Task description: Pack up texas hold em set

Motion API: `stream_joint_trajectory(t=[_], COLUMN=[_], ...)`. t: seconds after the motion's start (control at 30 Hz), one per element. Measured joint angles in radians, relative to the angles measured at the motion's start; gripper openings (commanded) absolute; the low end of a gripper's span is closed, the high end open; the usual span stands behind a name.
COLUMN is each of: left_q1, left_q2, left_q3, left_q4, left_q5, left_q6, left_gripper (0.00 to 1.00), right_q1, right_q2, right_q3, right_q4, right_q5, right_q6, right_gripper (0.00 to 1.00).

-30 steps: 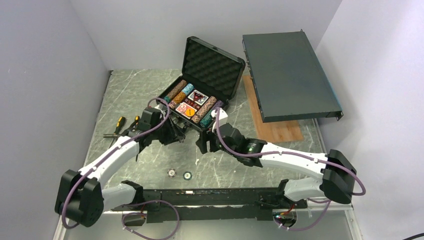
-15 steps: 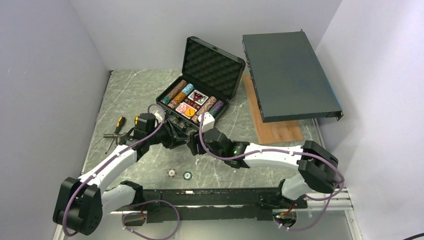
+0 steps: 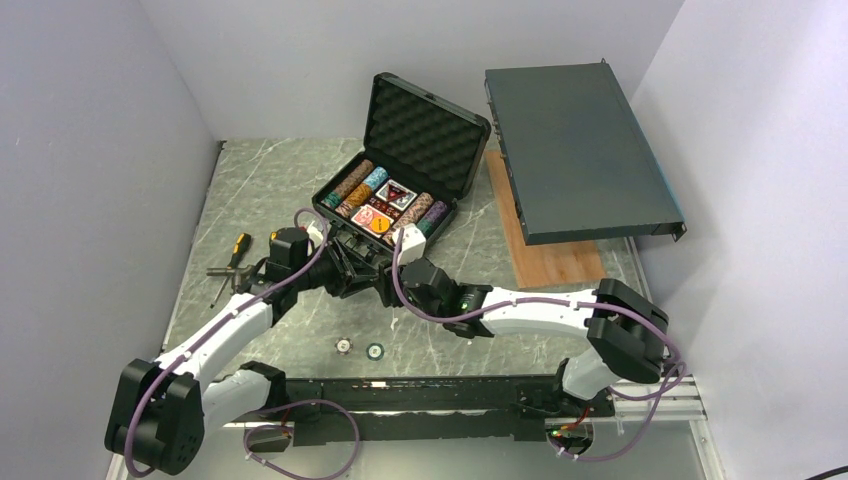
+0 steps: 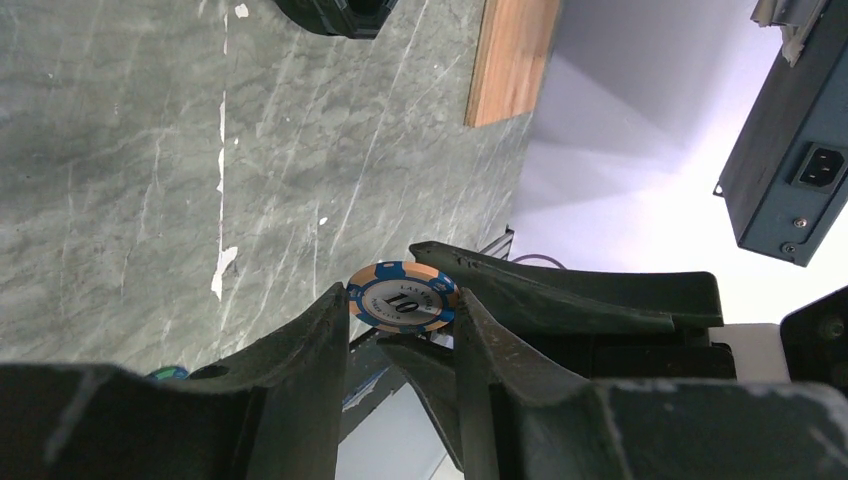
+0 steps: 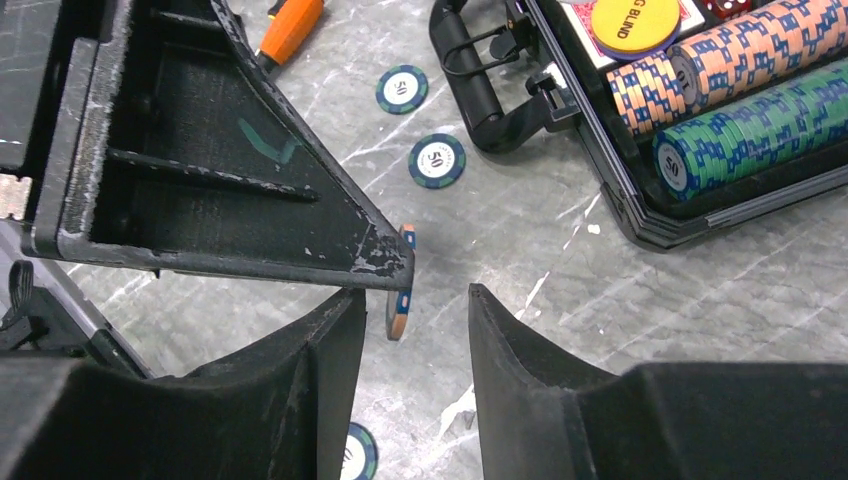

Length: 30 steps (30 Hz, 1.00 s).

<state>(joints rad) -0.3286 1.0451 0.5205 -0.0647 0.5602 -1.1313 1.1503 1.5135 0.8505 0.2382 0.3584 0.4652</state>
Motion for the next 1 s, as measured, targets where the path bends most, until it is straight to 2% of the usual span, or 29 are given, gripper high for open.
stream_joint_trajectory(t=[0.23,0.33,0.37,0.5,0.63,0.8,0.9,1.0], left_q1=[0.001,0.005,0.008,0.009,0.019,0.046,0.048,0.049], left_q2=[0.000,0.000,0.000,-0.010,-0.081,-0.221,-0.332,-0.427], left_q3=[-0.001,-0.001,-0.001,-0.001,0.016,0.134,0.172,0.171], left_q4=[0.001,0.000,0.000,-0.016,-0.121,-0.357,-0.445,-0.517], left_q5=[0.001,0.000,0.001,-0.014,-0.105,-0.355,-0.486,-0.559], left_q6=[0.000,0.000,-0.001,0.019,0.076,0.192,0.257,0.309], left_gripper=[0.25,0.27,0.31,0.70,0.88,0.91,0.90,0.90], right_q1=[0.004,0.005,0.005,0.005,0.005,-0.013,-0.071,-0.135], right_q2=[0.016,0.039,0.043,0.063,0.086,0.142,0.198,0.235], right_q3=[0.006,0.020,0.020,0.022,0.034,0.093,0.167,0.224], right_q4=[0.033,0.034,0.033,0.037,0.042,0.042,0.027,0.004], right_q5=[0.003,0.004,0.005,0.011,0.052,0.105,0.077,0.018], right_q6=[-0.018,-0.023,-0.026,-0.032,-0.073,-0.197,-0.289,-0.359], right_gripper=[0.19,0.00,0.00,0.00,0.00,0.00,0.00,0.00])
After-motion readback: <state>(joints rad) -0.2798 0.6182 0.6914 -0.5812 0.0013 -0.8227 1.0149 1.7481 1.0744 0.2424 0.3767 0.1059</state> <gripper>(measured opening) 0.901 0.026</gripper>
